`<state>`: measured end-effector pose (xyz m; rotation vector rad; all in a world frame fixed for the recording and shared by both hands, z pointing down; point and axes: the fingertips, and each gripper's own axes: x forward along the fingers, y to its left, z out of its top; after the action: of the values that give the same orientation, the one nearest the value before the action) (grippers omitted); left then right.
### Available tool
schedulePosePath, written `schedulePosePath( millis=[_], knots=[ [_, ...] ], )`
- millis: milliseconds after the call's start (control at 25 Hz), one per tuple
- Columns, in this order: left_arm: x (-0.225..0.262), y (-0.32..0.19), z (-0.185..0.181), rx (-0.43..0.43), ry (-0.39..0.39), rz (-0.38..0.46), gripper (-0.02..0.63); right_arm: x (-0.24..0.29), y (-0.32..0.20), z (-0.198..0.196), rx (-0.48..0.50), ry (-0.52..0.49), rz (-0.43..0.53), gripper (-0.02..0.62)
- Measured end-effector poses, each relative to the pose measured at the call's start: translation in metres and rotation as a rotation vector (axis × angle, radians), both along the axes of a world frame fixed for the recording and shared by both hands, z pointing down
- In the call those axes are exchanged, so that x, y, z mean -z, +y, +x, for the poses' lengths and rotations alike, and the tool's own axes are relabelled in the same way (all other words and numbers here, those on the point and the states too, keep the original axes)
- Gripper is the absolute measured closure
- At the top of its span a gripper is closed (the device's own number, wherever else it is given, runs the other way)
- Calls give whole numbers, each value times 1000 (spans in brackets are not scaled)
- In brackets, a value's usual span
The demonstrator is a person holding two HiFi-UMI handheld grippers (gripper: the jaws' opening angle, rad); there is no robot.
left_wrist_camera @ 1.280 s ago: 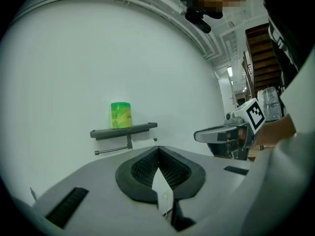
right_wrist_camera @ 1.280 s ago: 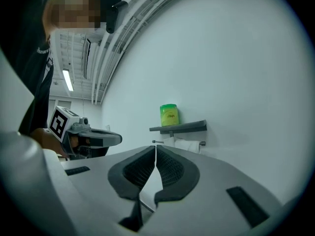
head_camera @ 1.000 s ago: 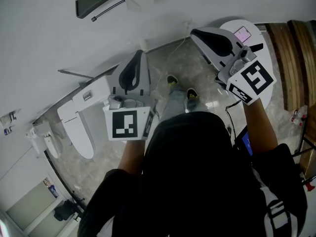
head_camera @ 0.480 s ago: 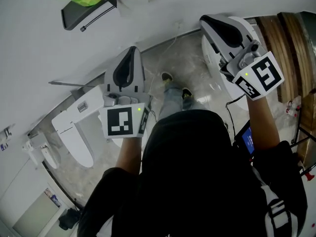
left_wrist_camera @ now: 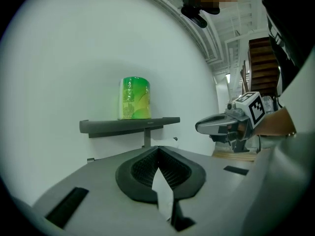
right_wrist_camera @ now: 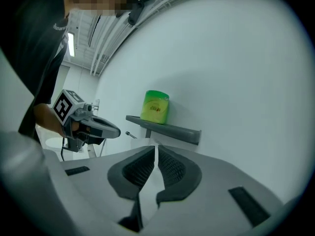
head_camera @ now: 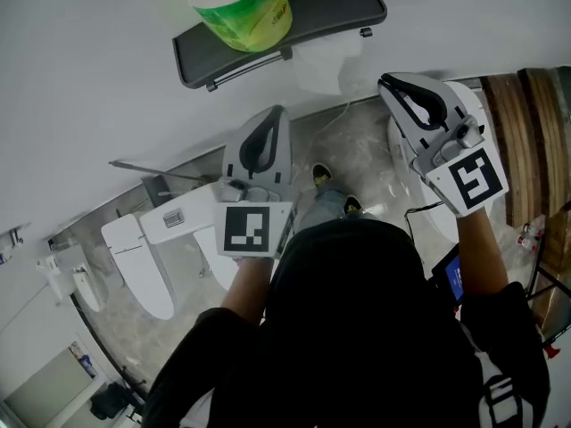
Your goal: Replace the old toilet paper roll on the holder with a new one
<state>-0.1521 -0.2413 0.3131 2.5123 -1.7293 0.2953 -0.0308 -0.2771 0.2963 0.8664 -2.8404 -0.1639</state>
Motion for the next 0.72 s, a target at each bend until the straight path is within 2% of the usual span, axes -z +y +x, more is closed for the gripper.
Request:
schedulePosePath(
  millis=[120,320,720],
  knots=[
    [-1,-13,-14,-4,6,3,592,-1,-12,-20,21,64,19,572],
    [1,-28,-30,-13,26,15,592,-1,-25,-38,12,102,34,571],
    [-7,-42,-46,-71,41,23,592,-8,-35,-45,-42,175,59,571]
  ],
)
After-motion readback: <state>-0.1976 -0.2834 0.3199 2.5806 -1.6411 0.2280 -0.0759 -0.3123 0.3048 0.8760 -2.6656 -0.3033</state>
